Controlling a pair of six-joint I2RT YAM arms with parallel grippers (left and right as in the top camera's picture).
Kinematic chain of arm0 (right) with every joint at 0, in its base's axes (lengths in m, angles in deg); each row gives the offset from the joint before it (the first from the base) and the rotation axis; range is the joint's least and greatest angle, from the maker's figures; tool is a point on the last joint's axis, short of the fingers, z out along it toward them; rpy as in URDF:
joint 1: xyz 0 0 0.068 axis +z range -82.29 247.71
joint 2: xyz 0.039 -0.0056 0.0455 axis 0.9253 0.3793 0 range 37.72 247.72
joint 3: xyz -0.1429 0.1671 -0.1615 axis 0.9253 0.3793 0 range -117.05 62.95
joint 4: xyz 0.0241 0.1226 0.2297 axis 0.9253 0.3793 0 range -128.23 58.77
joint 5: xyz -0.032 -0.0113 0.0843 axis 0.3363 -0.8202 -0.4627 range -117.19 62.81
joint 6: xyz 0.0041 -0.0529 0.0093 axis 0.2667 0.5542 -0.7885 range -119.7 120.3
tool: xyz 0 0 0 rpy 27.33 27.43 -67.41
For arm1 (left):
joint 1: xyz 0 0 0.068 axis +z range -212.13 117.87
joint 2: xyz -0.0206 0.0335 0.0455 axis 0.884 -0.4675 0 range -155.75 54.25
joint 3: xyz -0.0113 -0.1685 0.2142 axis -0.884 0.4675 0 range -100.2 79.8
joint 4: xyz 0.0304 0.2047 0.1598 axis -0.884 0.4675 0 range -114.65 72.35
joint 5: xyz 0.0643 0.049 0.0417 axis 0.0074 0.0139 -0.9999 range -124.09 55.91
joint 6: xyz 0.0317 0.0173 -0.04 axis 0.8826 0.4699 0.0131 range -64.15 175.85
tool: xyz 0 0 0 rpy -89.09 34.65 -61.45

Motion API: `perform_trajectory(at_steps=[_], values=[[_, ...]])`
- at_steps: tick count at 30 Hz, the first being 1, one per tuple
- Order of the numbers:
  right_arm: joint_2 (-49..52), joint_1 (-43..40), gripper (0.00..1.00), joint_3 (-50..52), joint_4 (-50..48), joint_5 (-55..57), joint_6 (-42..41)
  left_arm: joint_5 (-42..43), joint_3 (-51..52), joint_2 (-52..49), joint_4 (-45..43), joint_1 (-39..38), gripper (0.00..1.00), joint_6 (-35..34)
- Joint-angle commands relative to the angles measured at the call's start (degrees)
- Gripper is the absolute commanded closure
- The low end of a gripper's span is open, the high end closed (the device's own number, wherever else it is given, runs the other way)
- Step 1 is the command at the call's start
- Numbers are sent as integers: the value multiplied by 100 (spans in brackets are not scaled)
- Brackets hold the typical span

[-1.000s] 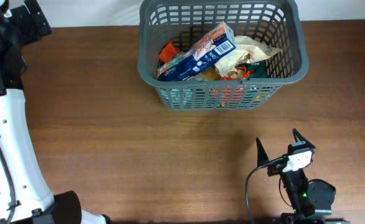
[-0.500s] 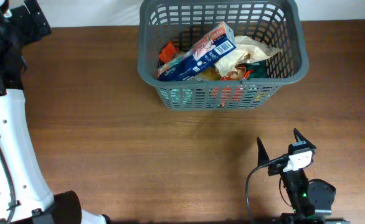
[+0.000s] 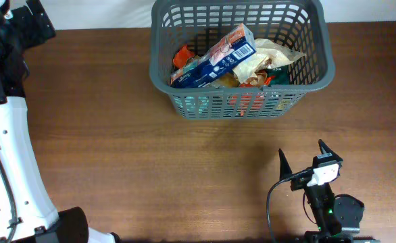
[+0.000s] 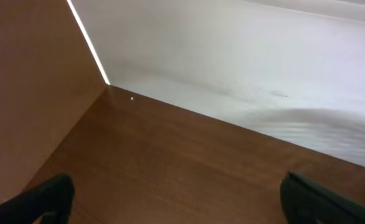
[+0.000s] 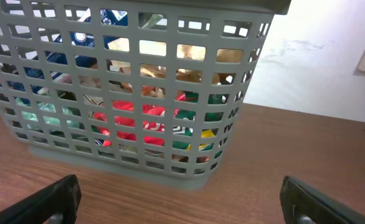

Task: Pack container

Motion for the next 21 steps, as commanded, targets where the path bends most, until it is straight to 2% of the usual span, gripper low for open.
perform_trajectory(at_steps=[1, 14, 21], values=[[-70, 50, 1, 52, 13, 94, 28, 35, -13, 76, 4, -17, 1, -94], [-70, 50, 1, 52, 13, 94, 28, 46, -13, 103, 162, -17, 1, -98], [-70, 50, 1, 52, 13, 94, 28, 490, 186, 828, 612, -85, 1, -466]])
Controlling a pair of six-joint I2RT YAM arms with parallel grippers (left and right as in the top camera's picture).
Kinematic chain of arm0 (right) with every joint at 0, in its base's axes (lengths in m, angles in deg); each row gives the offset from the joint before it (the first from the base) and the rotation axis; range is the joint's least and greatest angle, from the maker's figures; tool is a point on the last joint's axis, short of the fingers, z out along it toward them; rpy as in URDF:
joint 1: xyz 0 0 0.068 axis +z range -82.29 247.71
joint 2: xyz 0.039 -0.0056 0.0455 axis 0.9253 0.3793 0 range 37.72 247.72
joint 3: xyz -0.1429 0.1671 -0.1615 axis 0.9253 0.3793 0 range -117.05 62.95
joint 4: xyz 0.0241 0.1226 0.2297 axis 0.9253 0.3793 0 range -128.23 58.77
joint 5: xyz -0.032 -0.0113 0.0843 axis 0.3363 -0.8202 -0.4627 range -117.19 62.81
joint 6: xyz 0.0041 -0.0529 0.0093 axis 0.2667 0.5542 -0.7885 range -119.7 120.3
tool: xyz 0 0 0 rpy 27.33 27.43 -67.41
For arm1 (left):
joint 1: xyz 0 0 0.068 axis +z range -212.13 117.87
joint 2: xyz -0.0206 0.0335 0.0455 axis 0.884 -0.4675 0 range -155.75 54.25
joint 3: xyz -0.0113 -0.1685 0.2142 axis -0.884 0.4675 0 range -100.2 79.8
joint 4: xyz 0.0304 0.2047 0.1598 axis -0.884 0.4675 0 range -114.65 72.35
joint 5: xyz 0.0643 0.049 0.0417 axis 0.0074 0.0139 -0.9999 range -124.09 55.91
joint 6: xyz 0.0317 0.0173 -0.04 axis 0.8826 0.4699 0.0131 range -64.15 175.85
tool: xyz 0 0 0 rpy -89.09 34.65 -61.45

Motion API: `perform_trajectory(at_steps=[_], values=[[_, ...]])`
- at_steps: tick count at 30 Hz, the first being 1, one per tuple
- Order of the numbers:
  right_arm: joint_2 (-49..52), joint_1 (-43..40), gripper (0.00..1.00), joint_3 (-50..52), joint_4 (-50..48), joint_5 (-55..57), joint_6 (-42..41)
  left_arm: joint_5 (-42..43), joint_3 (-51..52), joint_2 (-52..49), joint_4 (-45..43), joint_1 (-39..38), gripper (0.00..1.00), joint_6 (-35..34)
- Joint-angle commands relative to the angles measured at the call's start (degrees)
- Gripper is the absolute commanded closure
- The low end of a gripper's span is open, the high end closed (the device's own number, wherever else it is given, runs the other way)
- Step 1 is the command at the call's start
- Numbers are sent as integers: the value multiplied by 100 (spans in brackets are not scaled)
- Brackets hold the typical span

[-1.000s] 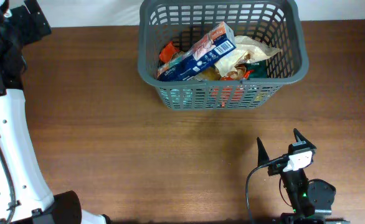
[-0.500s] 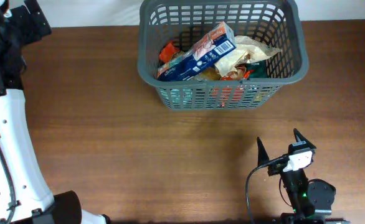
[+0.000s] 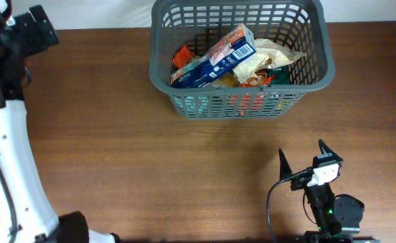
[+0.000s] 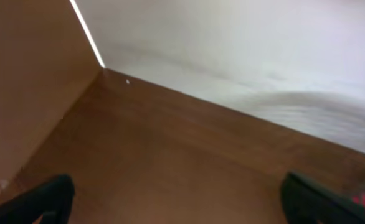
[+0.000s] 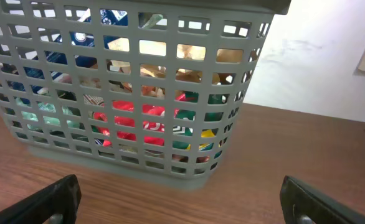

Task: Pack container

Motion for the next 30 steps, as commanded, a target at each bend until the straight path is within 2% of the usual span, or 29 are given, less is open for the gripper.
perform_trajectory(at_steps=[1, 7, 12, 17, 22, 27, 30], values=[[-70, 50, 1, 52, 13, 94, 28, 334, 286, 837, 160, -129, 1, -387], [-70, 50, 1, 52, 11, 94, 28, 328, 2216, 2618, 177, -662, 1, -861], [-70, 50, 1, 52, 11, 94, 28, 334, 4675, 4400, -472, -835, 1, -1025], [-70, 50, 1, 52, 13, 94, 28, 382, 7407, 6109, -2031, -833, 1, -1025], [-70, 50, 1, 52, 11, 94, 28, 396, 9512, 7110, -4063, -833, 1, -1023], [-70, 50, 1, 52, 11, 94, 28, 398, 10970, 7438, -6100, -833, 1, -1023], [-70, 50, 1, 52, 13, 94, 28, 385, 11339, 7495, -6634, -872, 1, -1016]])
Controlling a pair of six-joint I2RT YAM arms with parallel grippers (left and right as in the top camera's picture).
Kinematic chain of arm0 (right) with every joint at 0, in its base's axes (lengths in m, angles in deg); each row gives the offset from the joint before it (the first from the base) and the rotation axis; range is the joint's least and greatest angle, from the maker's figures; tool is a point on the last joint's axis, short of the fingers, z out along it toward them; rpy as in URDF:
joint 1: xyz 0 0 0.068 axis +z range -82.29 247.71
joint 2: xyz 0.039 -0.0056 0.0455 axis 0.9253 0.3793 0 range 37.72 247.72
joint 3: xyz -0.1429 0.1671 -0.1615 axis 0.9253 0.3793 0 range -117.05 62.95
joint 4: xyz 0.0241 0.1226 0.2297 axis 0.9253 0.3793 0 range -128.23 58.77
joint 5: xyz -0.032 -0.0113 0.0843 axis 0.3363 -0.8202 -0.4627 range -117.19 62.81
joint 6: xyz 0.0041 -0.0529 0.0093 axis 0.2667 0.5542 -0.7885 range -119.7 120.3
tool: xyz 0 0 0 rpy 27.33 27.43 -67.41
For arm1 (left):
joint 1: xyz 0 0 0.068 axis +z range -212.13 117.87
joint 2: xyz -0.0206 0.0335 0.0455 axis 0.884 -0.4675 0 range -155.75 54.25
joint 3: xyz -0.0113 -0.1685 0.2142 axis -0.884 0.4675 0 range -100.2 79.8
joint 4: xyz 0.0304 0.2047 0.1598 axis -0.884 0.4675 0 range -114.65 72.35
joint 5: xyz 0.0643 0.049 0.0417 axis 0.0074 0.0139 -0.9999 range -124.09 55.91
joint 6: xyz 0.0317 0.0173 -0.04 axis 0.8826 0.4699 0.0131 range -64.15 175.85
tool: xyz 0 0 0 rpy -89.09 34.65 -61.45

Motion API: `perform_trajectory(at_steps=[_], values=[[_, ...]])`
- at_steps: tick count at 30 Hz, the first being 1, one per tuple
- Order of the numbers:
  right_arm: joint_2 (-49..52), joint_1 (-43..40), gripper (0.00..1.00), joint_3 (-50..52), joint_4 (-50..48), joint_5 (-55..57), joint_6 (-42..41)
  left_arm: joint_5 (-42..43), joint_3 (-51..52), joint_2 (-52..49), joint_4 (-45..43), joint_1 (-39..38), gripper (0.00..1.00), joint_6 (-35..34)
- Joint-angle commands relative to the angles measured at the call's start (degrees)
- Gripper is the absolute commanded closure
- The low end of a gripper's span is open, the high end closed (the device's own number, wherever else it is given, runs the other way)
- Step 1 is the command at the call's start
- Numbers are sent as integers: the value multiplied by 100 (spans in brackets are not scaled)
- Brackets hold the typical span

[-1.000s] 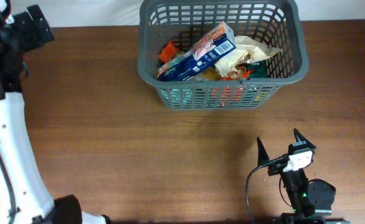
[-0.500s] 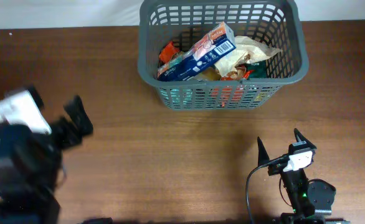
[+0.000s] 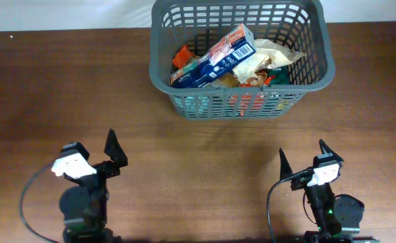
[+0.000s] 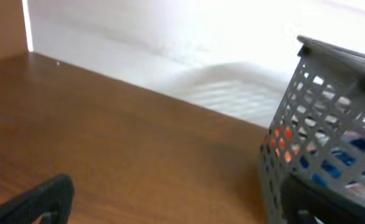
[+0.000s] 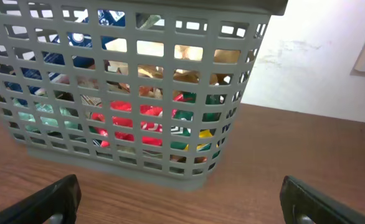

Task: Pack container

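The grey mesh basket (image 3: 242, 101) stands at the back centre of the table and holds a blue-and-orange box (image 3: 215, 57), a cream bag (image 3: 269, 54), an orange packet (image 3: 181, 55) and other packets. My left gripper (image 3: 90, 143) rests low at the front left, open and empty. In its wrist view the left gripper (image 4: 179, 205) faces bare wood, with the basket (image 4: 319, 143) at the right. My right gripper (image 3: 301, 150) sits at the front right, open and empty. The right gripper (image 5: 182, 202) looks straight at the basket wall (image 5: 139, 93).
Brown wooden table (image 3: 184, 155) with a white wall behind it (image 5: 319, 50). Both arm bases stand near the front edge. The table's back left corner (image 4: 30, 55) shows in the left wrist view.
My left arm was stretched up along the table's left edge, its wrist camera on the back left corner. It now sits folded at the front left, facing the basket. The right arm has not moved.
My left arm was first extended along the far left, its open gripper over the back left corner. It stood much the same a moment later, shifted slightly. It now rests at the front left. The right gripper and the basket's contents stayed the same throughout.
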Motion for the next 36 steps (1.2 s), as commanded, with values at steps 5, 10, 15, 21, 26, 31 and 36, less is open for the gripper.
perform_trajectory(at_steps=[5, 10, 15, 21, 26, 31, 36], values=[[-57, 50, 1, 50, 13, 52, 28, -52, 424, 376, -208, -240, 1, 179], [-57, 50, 1, 50, 13, 55, 28, -190, 424, 820, -7, -356, 1, 424], [-57, 50, 1, 50, 11, 52, 28, -201, 426, 1185, 372, -356, 1, 426], [-57, 50, 1, 50, 13, 52, 28, -195, 494, 1532, 903, -356, 1, 424], [-57, 50, 1, 50, 11, 52, 28, -197, 509, 1851, 1464, -356, 1, 424], [-57, 50, 1, 50, 13, 52, 28, -192, 514, 1989, 1934, -358, 1, 424], [-57, 50, 1, 50, 13, 52, 28, -166, 577, 1989, 2164, -356, 1, 424]])
